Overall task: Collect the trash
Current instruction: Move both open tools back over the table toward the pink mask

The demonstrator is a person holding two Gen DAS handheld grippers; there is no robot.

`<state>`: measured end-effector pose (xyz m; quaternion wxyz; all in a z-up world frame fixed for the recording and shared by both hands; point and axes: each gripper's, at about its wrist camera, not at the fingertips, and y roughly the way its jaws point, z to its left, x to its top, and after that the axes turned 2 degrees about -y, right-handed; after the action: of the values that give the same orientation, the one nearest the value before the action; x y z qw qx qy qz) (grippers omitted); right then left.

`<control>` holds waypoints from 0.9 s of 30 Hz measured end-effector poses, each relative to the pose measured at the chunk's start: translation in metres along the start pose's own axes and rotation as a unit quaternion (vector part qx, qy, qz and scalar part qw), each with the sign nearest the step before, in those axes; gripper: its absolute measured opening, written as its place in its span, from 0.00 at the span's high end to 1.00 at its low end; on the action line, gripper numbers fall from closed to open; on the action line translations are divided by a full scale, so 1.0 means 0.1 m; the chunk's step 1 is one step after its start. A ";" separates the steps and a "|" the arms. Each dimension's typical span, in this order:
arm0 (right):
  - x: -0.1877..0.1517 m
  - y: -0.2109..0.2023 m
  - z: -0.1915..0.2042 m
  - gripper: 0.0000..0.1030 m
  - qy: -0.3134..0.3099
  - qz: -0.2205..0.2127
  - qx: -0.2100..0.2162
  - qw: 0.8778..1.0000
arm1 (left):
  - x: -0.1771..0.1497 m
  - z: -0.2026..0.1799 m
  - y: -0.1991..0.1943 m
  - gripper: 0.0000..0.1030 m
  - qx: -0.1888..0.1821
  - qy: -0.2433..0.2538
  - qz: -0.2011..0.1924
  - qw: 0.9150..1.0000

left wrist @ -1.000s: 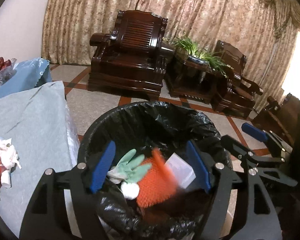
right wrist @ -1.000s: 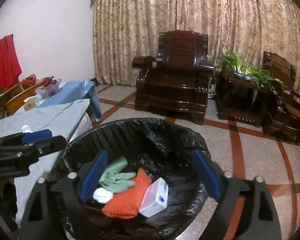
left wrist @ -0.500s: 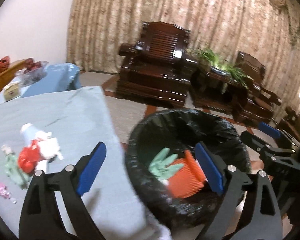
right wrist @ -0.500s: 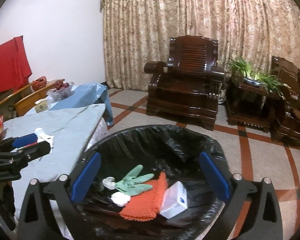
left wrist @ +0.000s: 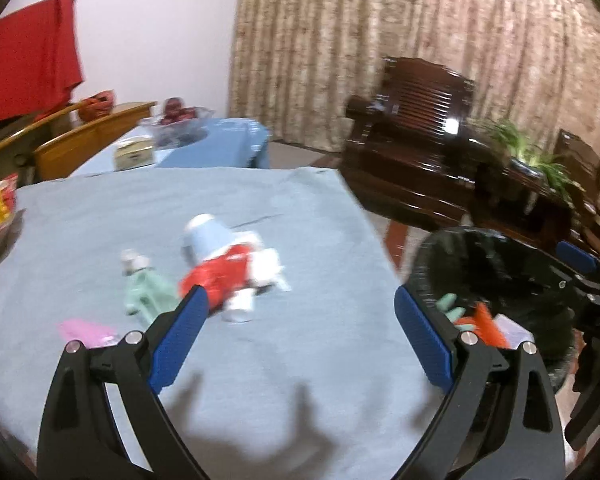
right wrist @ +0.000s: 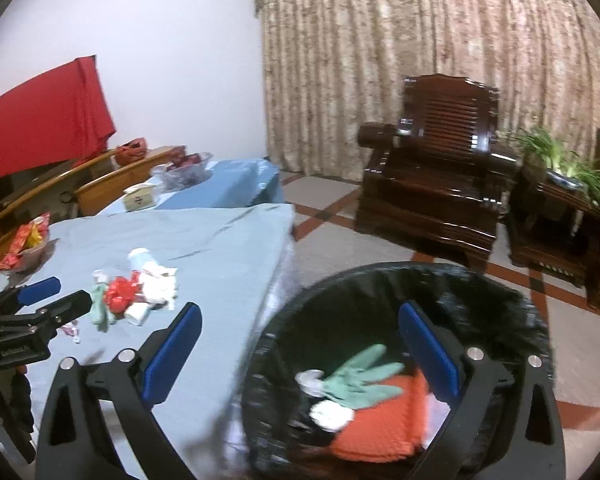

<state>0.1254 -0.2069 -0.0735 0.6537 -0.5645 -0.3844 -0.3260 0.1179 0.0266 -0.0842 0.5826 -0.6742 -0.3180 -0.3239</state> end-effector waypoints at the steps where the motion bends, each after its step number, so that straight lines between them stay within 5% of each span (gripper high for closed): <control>1: 0.01 0.04 0.07 0.06 -0.004 0.001 0.005 1.000 | -0.01 0.06 -0.01 0.11 0.006 -0.003 0.000 1.000; 13: -0.03 0.50 0.88 0.06 -0.036 0.013 0.060 0.997 | -0.18 1.03 -0.01 0.11 0.108 -0.055 0.010 0.993; 27: -0.19 0.94 1.41 0.06 -0.074 0.032 0.079 0.994 | -0.37 1.76 0.34 0.12 0.153 -0.110 0.055 0.981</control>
<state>0.1775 -0.0533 -0.1264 0.6761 -0.5459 -0.4380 -0.2304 0.1349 0.1957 -0.1532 0.6571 -0.6252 -0.3881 -0.1632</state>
